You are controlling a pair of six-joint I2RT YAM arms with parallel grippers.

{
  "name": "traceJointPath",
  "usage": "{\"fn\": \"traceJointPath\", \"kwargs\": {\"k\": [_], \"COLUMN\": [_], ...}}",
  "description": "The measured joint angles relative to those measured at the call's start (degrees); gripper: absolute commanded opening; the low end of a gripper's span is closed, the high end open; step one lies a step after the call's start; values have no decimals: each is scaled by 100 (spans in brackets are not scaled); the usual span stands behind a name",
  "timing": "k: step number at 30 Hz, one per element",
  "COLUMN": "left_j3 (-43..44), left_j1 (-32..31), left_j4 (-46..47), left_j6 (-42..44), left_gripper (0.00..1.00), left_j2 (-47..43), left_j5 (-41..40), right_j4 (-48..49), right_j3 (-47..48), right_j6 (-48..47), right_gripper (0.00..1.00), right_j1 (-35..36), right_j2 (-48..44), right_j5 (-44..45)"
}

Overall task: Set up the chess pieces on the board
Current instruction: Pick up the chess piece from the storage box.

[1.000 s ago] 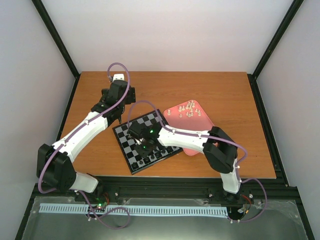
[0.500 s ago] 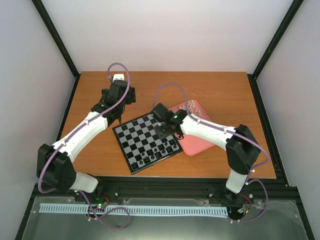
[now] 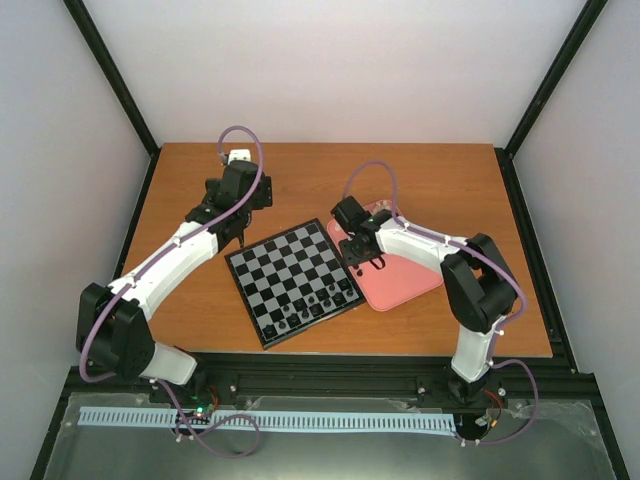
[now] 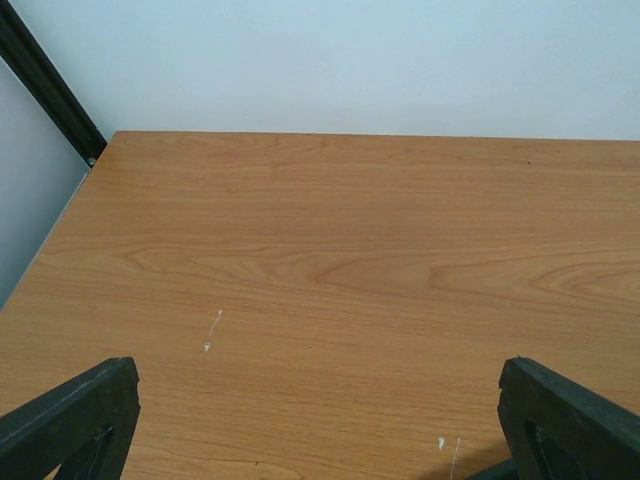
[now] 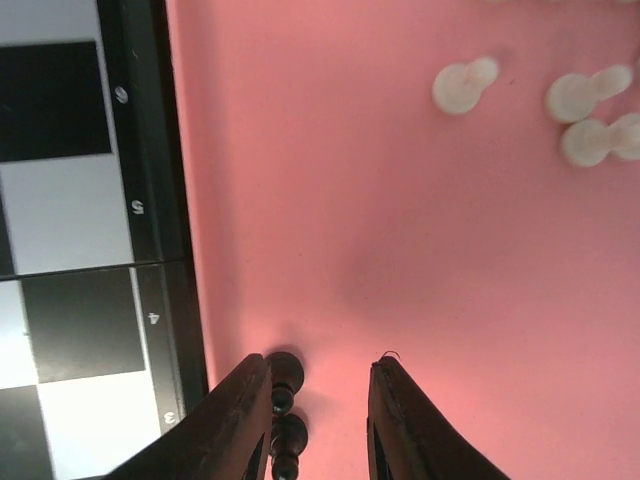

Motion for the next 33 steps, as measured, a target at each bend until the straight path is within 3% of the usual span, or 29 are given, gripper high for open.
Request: {"fn": "traceJointPath", "kwargs": {"k": [23, 28, 33], "left_j3": [0, 2, 4], "left_j1": [0, 0, 0], "left_j4": [2, 0, 2], "left_j6": [2, 0, 0], "left_gripper": [100, 100, 100], "left_j2": [114, 192, 208], "left_j5": [-4, -2, -2], "right_j4": [221, 238, 315], "right_j3": [-203, -321, -319], "right_j6": [-125, -116, -120], "right_gripper": [22, 4, 3], "right_j1": [-122, -122, -122], "right_j2": [422, 422, 334], "right_j5": [-538, -549, -568]}}
